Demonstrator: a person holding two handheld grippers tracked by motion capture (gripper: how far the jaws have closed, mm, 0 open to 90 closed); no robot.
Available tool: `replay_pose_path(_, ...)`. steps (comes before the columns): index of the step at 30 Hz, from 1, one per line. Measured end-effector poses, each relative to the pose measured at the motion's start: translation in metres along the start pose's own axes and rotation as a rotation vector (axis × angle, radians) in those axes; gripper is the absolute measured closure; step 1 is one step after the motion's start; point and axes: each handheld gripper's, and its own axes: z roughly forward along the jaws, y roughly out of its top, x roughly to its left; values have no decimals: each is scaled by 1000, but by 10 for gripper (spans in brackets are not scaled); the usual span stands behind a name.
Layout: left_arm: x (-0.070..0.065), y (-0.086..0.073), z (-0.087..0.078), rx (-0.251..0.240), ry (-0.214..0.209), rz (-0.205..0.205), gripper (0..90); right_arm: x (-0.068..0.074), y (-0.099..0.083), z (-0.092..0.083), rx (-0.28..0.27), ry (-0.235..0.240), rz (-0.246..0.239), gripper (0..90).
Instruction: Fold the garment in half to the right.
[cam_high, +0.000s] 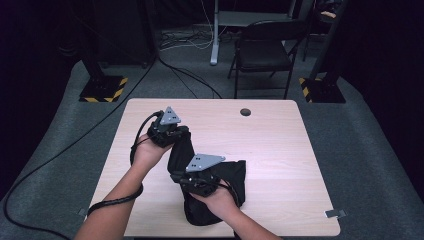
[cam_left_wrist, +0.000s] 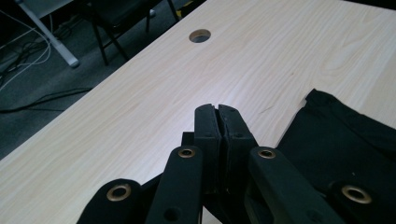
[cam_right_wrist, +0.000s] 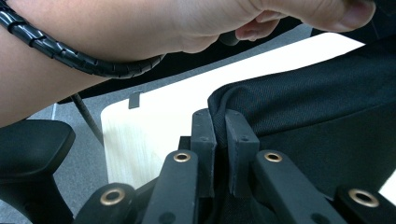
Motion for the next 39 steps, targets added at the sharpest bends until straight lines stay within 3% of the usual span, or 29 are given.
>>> replay_pose_path(18, -12, 17, 15, -43, -56, -22, 858, -2, -8, -26, -42, -73, 8, 838)
replay_pose_path(25, -16, 20, 19, -61, -58, -21, 840, -4, -11, -33, -49, -85, 19, 839)
replay_pose_path(28, -17, 20, 18, -75, -54, -29, 767, -4, -11, -34, -53, -88, 20, 839)
replay_pose_path(30, -16, 19, 15, -85, -62, -37, 665, -4, -12, -36, -53, -92, 19, 840)
replay_pose_path(32, -16, 18, 13, -94, -66, -48, 633, -4, -13, -36, -55, -96, 19, 840)
replay_pose_path(36, -15, 16, 8, -115, -86, -86, 481, -6, -14, -39, -66, -108, 27, 840)
replay_pose_path(39, -15, 14, 3, -128, -98, -98, 426, -7, -14, -39, -71, -114, 35, 840)
